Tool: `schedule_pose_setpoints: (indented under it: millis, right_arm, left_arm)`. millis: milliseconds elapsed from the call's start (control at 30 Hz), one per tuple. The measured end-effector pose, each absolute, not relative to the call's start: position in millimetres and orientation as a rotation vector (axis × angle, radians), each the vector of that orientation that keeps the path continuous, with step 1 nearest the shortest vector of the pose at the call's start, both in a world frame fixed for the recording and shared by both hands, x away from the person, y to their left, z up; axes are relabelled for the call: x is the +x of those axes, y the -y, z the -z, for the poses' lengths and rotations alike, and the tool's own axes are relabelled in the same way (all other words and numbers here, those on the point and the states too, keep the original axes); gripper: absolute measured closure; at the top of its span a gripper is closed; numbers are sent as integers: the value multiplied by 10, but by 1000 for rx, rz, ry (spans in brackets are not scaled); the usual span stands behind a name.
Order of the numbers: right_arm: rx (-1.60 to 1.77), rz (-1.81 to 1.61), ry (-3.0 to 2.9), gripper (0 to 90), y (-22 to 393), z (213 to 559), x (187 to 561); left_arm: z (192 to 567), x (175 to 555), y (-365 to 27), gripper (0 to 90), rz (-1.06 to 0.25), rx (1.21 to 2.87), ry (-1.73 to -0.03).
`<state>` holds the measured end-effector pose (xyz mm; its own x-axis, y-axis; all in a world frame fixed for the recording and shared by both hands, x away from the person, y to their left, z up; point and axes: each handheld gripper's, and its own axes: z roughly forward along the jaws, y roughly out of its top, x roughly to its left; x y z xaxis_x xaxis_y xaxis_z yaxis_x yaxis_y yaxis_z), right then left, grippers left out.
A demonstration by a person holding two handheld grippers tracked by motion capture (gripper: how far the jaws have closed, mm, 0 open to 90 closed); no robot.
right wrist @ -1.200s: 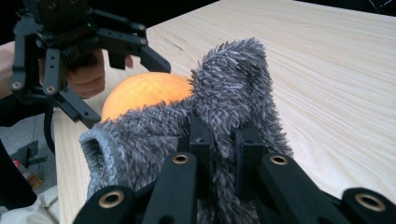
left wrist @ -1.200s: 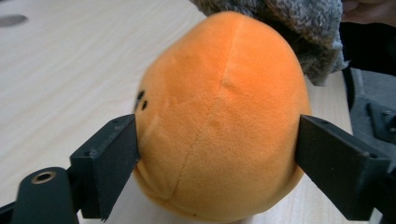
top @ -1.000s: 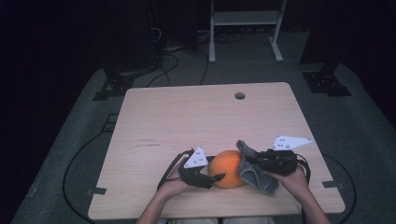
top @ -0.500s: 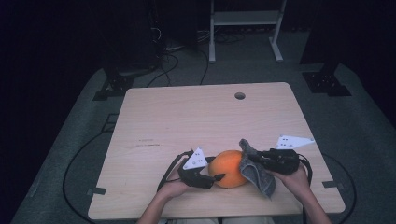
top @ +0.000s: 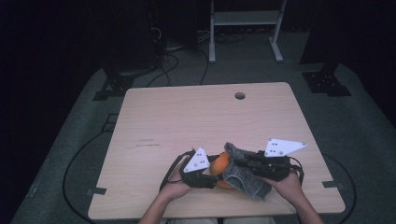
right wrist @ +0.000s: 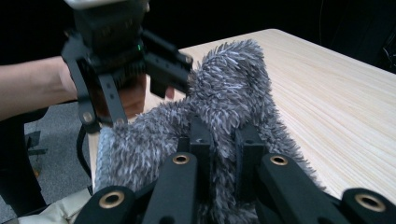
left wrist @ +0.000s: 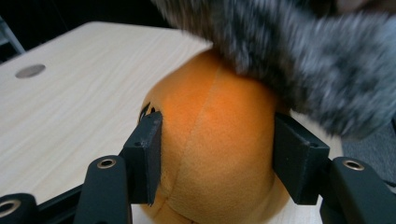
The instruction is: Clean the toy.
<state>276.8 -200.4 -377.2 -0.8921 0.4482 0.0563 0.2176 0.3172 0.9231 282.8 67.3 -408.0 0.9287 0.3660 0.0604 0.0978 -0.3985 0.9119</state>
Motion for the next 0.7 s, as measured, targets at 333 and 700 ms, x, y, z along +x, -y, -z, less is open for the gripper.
schedule_pose_setpoints:
  millis: [333, 700]
  right_arm:
    - [734, -1624, -2401, 805, 2128, 4041, 2889]
    - [789, -1610, -2399, 804, 2252, 4102, 2947]
  left_arm:
    - [4121, 2883, -698, 235, -251, 1928, -358]
    - [4363, 3030, -721, 87, -130, 1947, -382]
